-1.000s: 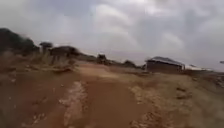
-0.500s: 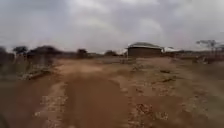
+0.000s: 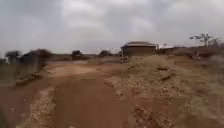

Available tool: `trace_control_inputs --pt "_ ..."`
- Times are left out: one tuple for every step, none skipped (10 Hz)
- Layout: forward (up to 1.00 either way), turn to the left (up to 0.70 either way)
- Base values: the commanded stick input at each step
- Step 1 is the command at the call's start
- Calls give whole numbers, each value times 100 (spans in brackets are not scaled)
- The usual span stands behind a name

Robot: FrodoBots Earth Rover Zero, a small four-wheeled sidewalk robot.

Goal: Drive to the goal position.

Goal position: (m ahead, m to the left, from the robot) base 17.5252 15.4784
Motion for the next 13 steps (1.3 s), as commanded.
trace_control_inputs --pt "50 0" --pt "50 0" --pt "50 0" --pt "50 0" --pt "50 0" --pt "50 0" --pt "50 31" --pt "50 50" --pt "50 28" --pt "50 0" --pt "50 0" --pt "50 0" --pt "50 31"
